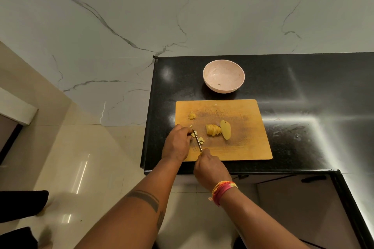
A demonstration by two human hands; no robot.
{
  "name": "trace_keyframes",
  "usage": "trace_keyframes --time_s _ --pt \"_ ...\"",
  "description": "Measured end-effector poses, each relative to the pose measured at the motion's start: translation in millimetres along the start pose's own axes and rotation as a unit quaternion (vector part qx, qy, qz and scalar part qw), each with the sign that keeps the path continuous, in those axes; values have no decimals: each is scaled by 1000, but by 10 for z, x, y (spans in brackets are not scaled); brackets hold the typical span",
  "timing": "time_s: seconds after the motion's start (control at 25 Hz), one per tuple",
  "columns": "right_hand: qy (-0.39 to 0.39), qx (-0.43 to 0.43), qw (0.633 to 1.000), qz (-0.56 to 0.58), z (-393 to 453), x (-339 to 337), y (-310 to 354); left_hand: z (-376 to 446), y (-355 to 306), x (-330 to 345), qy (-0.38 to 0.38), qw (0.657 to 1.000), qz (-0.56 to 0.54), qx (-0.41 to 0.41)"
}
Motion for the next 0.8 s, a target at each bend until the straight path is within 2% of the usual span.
trace_keyframes --time_s 0.2,0.4,0.56,0.68,0.8 --pt "24 2 1000 16 69 5 39 44 -17 -3 -3 1000 13 -1" --pt "43 14 999 6 107 20 54 114 28 14 3 999 13 -40" --pt "51 4 999 -11 26 31 12 46 -31 5 -5 999 48 -24" --pt "60 3 998 -2 -114 66 -106 27 -49 -4 -21 999 34 -29" --pt "32 0 999 1 -214 25 -196 39 -41 4 -24 999 17 -35"
Point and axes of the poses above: each hand's wrist, its own z-axis towards the middle knuckle, its own x-axis out of the palm, y = z × x, the point moved 5 cm from there along z, towards the middle knuckle, and after that the axes turned 9 degrees about -z, right-handed, at the moved point
